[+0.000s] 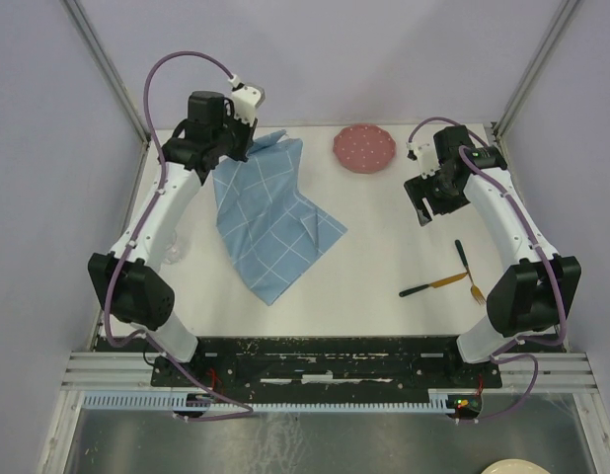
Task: Set the dinner table for one person
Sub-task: Fold the napkin at the center of the board.
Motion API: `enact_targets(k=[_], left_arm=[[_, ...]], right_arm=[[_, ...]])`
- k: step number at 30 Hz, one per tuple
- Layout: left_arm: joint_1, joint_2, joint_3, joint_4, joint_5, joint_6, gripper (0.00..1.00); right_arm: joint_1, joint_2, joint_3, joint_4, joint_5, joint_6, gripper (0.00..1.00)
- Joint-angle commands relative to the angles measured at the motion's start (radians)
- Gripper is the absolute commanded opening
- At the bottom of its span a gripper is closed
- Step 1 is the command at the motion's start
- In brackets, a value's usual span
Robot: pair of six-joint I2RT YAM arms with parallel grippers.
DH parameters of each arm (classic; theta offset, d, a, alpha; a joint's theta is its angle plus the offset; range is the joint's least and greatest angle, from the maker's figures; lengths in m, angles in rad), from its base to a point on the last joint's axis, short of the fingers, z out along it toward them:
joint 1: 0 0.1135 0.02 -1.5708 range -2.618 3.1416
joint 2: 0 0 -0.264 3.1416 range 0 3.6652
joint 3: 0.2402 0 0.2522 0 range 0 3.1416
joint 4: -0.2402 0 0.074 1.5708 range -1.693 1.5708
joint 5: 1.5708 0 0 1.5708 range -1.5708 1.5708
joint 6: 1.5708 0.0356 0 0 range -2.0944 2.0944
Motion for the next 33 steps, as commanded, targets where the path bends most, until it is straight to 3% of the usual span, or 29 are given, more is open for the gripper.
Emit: enact_targets(k=[1,18,22,27,33], left_arm=[[-0.003,-0.039,-0.083,0.069,-0.03,-0.033,0.03],[0.0,-0.117,-0.213,0.129,-0.127,-0.055,0.03],[0.024,-0.147,-0.266,0.172,-0.219,-0.075,0.03],[0.075,-0.155,-0.322,0.196,-0.463,-0.106,0.03],[0.163,-0.189,-0.406,0.244,-0.532,-0.157,0.03]], right_arm=[[-0.006,-0.015,0.031,0.016,-0.01,-0.003,0.8],[-0.006,-0.029,0.01,0.016,-0.01,-0.003,0.8],[-0.006,-0.03,0.005,0.014,-0.006,-0.004,0.8],[-0.006,-0.024,0.01,0.01,-0.006,-0.007,0.8],[-0.006,-0.01,0.021,0.005,-0.011,-0.006,0.8]])
